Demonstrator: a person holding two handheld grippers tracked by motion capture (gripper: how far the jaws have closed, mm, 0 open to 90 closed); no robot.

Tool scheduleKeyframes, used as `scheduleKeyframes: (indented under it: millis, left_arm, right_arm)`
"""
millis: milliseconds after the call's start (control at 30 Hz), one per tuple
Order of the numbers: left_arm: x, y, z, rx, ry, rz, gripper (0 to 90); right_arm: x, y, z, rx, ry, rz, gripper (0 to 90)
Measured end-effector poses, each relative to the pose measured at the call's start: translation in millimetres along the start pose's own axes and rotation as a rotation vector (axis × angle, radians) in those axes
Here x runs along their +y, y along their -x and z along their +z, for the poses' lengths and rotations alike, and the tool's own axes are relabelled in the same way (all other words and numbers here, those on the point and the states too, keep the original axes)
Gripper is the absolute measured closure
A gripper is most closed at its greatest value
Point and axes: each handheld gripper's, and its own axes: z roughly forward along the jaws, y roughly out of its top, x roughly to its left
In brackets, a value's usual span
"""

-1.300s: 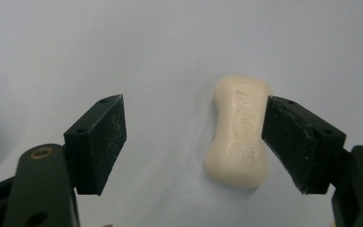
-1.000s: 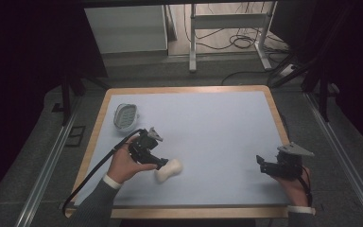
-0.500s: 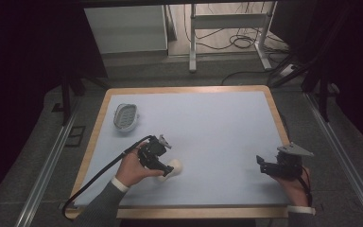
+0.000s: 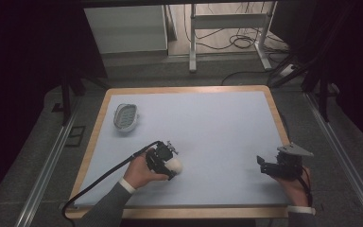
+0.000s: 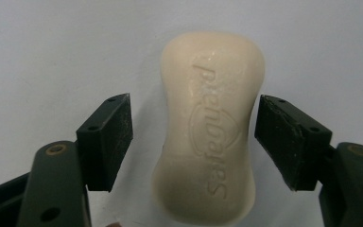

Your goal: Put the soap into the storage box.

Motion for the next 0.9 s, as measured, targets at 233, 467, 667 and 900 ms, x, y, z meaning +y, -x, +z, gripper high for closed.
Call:
scheduleKeyframes:
  millis: [233, 467, 667, 900]
  left_arm:
    - [-3.6, 0.9, 3.2, -0.011, -0.01, 0.003, 37.6]
    - [-4.5, 3.8, 4.9, -0.014, -0.007, 0.027, 49.3]
    - [-5.9, 2.1, 2.5, 0.009, 0.013, 0.023, 49.5]
    - [-8.1, -6.5, -10.8, 0.007, 0.044, 0.005, 49.6]
  right_arm:
    - [0.0, 0.0, 0.1, -0.003, -0.001, -0.002, 7.9]
    - [-0.3, 0.1, 0.2, -0.005, -0.004, -0.002, 7.9]
    - [-0.4, 1.1, -0.4, -0.008, -0.004, 0.0, 8.0]
    - [-0.8, 2.0, -0.8, -0.009, 0.0, 0.004, 7.9]
